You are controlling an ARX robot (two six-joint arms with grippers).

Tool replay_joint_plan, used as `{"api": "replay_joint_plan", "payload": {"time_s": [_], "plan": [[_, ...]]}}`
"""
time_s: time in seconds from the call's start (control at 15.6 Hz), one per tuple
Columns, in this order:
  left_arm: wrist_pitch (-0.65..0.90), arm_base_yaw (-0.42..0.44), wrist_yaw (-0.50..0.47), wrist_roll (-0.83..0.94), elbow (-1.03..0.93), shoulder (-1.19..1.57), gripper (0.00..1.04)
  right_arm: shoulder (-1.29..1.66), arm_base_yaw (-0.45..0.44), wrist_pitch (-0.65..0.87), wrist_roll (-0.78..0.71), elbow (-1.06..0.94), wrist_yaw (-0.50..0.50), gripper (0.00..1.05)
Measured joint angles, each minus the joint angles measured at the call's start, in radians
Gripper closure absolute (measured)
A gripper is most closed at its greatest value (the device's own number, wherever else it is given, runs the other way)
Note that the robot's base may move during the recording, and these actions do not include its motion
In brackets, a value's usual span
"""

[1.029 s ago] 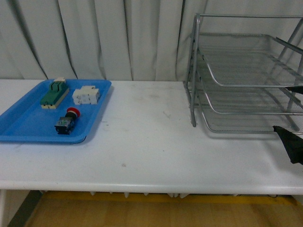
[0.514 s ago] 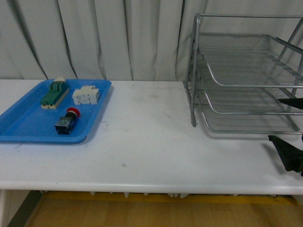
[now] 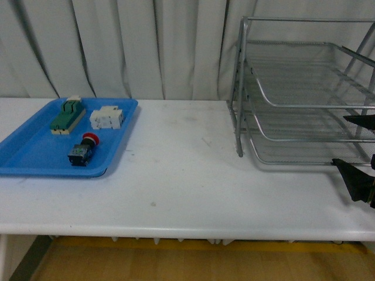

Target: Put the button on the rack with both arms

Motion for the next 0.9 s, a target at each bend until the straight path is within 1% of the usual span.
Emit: {"api": "replay_joint_plan", "payload": {"time_s": [0.19, 0.32, 0.45, 0.51, 0.9], "plan": [[0.000, 0.000, 0.000, 0.000, 0.000, 0.000, 0.07, 0.005, 0.000, 0.000, -0.012, 0.034, 0.000, 0.48], [0.000, 0.000, 0.000, 0.000, 0.000, 0.000, 0.07, 0.009, 0.000, -0.001, -0.019, 0.060, 0.000, 0.70], [0.000, 0.000, 0.000, 0.000, 0.000, 0.000, 0.07, 0.030, 0.000, -0.008, -0.028, 0.069, -0.001, 0.97], [0.000, 0.000, 0.000, 0.000, 0.000, 0.000, 0.07, 0.032, 0.000, -0.010, -0.008, 0.071, -0.001, 1.01], [0.000, 0.000, 0.000, 0.000, 0.000, 0.000, 0.07, 0.024, -0.013, -0.002, 0.002, 0.043, 0.000, 1.01]]}}
